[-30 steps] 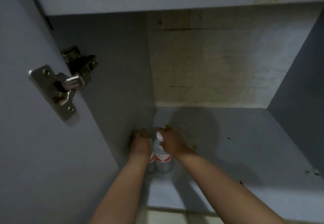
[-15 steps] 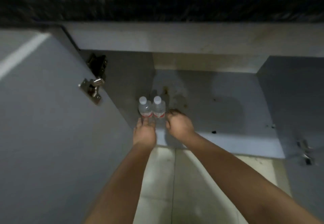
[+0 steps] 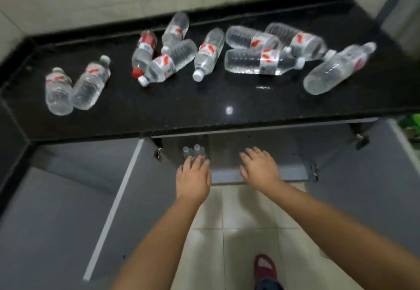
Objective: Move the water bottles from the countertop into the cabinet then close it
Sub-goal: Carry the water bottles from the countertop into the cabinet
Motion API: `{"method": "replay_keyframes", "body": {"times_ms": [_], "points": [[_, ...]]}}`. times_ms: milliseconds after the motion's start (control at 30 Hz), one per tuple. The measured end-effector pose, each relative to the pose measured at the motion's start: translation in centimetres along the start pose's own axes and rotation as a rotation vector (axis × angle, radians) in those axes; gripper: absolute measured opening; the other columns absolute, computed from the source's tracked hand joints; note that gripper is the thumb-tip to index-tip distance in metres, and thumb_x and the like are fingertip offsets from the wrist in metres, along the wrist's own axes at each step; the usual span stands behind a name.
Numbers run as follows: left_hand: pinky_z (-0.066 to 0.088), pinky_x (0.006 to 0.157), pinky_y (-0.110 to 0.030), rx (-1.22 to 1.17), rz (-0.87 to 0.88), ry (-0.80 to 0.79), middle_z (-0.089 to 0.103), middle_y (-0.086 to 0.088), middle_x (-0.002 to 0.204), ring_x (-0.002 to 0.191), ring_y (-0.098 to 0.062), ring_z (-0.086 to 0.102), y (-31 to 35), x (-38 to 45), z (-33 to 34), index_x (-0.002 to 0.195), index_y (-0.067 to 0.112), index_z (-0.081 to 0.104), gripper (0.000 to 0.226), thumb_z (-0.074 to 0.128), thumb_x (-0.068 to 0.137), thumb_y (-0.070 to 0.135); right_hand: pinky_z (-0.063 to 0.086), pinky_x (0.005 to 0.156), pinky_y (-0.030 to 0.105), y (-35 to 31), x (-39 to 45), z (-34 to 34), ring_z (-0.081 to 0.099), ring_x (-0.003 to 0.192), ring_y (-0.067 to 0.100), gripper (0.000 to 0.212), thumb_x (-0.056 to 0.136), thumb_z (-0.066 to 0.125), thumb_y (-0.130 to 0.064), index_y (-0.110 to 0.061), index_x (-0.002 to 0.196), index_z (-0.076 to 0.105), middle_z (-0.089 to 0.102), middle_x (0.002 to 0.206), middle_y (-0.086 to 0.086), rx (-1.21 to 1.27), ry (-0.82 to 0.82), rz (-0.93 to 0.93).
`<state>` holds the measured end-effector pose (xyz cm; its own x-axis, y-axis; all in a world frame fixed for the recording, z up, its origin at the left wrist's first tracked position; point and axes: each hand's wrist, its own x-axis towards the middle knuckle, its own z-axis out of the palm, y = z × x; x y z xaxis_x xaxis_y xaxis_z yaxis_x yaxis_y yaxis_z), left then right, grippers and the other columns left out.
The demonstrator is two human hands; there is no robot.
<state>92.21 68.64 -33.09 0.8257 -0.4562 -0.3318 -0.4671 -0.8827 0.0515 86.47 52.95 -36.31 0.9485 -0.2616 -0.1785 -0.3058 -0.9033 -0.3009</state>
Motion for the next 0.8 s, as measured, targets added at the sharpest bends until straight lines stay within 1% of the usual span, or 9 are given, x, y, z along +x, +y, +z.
{"method": "replay_keyframes", "body": {"times_ms": [100,133,233,267,400,500,567,700,800], "points": [[0.014,0.120,-0.040,0.021,0.049,0.102,0.021,0.002,0.159,0.149,-0.023,0.011,2.1,-2.1,-4.5,0.147,0.023,0.027,0.046,0.030,0.102,0.034,0.044,0.099,0.054,0.9,-2.8,-5.0,0.056,0.118,0.044,0.041,0.078,0.071,-0.016,0.003,0.114,0.064,0.063,0.122,0.027,-0.009,0.196,0.015],[0.013,0.121,-0.041,0.029,0.069,0.133,0.020,0.002,0.159,0.149,-0.024,0.011,2.9,-2.8,-5.7,0.147,0.023,0.028,0.047,0.030,0.102,0.034,0.047,0.095,0.053,1.2,-3.8,-6.7,0.059,0.114,0.043,0.040,0.076,0.073,-0.015,0.004,0.110,0.066,0.066,0.116,0.027,-0.012,0.242,0.023],[0.013,0.121,-0.041,0.038,0.131,0.240,0.021,0.002,0.159,0.149,-0.024,0.011,5.3,-4.4,-8.8,0.147,0.024,0.028,0.048,0.031,0.101,0.037,0.040,0.104,0.047,2.1,-6.3,-11.6,0.049,0.126,0.038,0.040,0.089,0.058,-0.019,0.002,0.123,0.057,0.058,0.128,0.022,-0.040,0.298,0.081],[0.013,0.121,-0.041,0.033,0.148,0.267,0.021,0.002,0.159,0.149,-0.024,0.011,6.1,-4.6,-9.7,0.147,0.024,0.028,0.049,0.032,0.100,0.038,0.040,0.105,0.047,2.8,-6.9,-12.8,0.049,0.126,0.039,0.040,0.089,0.058,-0.019,0.002,0.123,0.057,0.058,0.129,0.023,-0.041,0.340,0.099],[0.014,0.121,-0.042,-0.045,0.159,0.301,0.021,0.003,0.159,0.149,-0.022,0.012,9.0,-3.8,-12.5,0.146,0.026,0.029,0.050,0.035,0.099,0.041,0.052,0.090,0.051,6.4,-8.0,-16.7,0.062,0.107,0.043,0.038,0.075,0.072,-0.014,0.005,0.107,0.066,0.068,0.111,0.026,-0.035,0.468,0.206],[0.014,0.121,-0.044,-0.103,0.169,0.301,0.022,0.002,0.159,0.148,-0.023,0.012,11.0,-1.7,-14.4,0.146,0.025,0.030,0.051,0.036,0.098,0.042,0.046,0.097,0.041,8.6,-7.8,-19.9,0.054,0.120,0.033,0.040,0.087,0.061,-0.025,-0.002,0.119,0.060,0.062,0.124,0.017,-0.068,0.475,0.315],[0.015,0.120,-0.046,-0.111,0.177,0.336,0.023,0.002,0.158,0.148,-0.023,0.013,12.2,0.5,-15.8,0.145,0.025,0.032,0.051,0.038,0.097,0.042,0.044,0.099,0.038,10.7,-6.5,-21.6,0.051,0.123,0.029,0.042,0.091,0.054,-0.031,-0.005,0.123,0.057,0.059,0.129,0.013,-0.068,0.497,0.377],[0.020,0.118,-0.047,-0.101,0.181,0.389,0.030,-0.001,0.155,0.146,-0.025,0.018,14.8,6.7,-18.7,0.142,0.023,0.037,0.050,0.041,0.096,0.040,0.046,0.095,0.040,15.5,-2.0,-24.0,0.053,0.120,0.032,0.039,0.093,0.051,-0.029,-0.002,0.120,0.058,0.058,0.128,0.016,0.021,0.572,0.483],[0.023,0.116,-0.044,-0.040,0.198,0.375,0.032,0.000,0.154,0.145,-0.025,0.021,17.2,12.0,-19.7,0.142,0.022,0.037,0.049,0.040,0.096,0.039,0.046,0.096,0.041,19.6,2.6,-25.0,0.052,0.121,0.032,0.039,0.093,0.050,-0.029,-0.003,0.122,0.057,0.057,0.130,0.014,0.035,0.499,0.547]]}}
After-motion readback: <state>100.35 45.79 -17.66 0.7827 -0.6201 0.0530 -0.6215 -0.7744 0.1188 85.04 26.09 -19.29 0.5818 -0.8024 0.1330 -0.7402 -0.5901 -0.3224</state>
